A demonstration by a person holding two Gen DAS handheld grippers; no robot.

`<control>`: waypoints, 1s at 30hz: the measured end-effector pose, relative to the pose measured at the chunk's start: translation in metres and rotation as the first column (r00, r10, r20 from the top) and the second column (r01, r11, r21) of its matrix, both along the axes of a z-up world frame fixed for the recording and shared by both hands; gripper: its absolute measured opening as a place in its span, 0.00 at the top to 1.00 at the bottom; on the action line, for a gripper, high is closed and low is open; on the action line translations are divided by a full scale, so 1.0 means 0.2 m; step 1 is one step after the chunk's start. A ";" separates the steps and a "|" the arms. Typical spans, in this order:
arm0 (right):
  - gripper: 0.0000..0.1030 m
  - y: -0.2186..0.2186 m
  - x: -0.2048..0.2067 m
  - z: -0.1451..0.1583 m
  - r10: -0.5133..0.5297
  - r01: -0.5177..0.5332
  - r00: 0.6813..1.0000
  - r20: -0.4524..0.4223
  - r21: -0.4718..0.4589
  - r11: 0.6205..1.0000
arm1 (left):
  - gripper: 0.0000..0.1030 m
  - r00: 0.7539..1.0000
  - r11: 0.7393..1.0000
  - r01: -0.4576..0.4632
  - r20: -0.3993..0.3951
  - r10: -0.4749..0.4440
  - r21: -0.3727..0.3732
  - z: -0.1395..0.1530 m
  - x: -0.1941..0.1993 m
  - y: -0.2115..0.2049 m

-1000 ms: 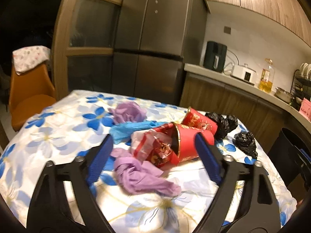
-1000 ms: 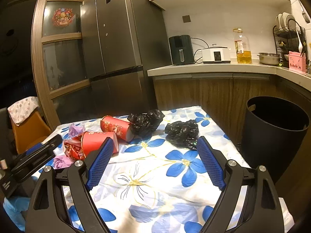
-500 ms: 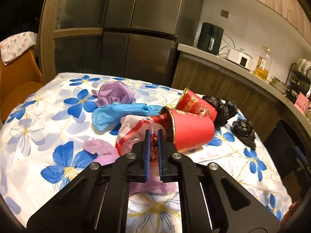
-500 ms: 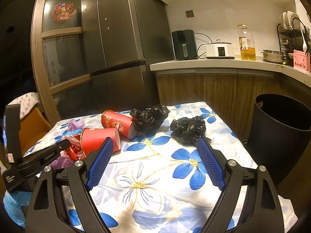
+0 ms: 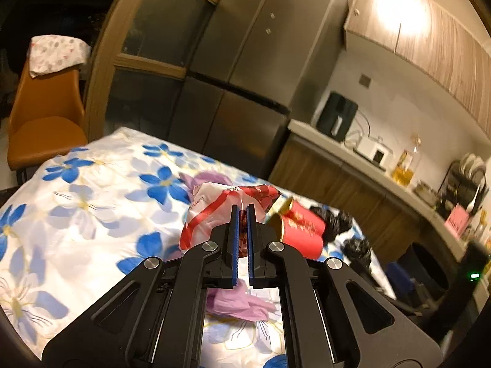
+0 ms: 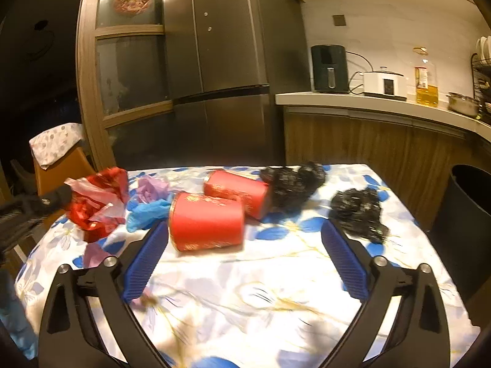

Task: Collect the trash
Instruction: 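Grasp the red-and-white printed bag with the left gripper while the right gripper grasps a red paper cup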

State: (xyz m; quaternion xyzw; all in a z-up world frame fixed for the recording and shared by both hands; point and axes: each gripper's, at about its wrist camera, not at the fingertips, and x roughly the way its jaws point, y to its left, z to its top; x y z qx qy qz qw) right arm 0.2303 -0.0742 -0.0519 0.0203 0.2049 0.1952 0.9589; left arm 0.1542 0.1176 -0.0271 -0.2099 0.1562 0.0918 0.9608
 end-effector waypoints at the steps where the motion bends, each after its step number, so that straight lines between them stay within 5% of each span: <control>1: 0.05 0.02 0.01 0.00 0.006 -0.006 1.000 -0.002 0.002 1.000 | 0.97 1.000 1.000 -0.005 0.013 0.005 -0.002 0.01 -0.02 0.01; 12: 0.05 0.32 0.20 -0.09 0.012 -0.016 0.999 -0.051 -0.085 0.996 | 0.97 0.999 1.000 -0.008 0.049 0.008 0.003 0.04 -0.11 0.08; 22: 0.06 0.34 0.35 -0.17 0.004 -0.010 0.988 -0.155 -0.039 0.999 | 0.97 0.999 1.000 -0.012 0.038 0.012 0.001 0.03 -0.10 0.13; 25: 0.20 0.33 0.37 -0.18 0.013 -0.017 0.985 -0.173 -0.026 1.000 | 0.97 0.999 1.000 -0.012 0.038 0.012 0.001 0.03 -0.10 0.13; 30: 0.20 0.29 0.37 -0.17 0.018 -0.019 0.983 -0.185 0.000 1.000 | 0.97 0.999 1.000 -0.009 0.036 0.009 0.005 0.03 -0.09 0.11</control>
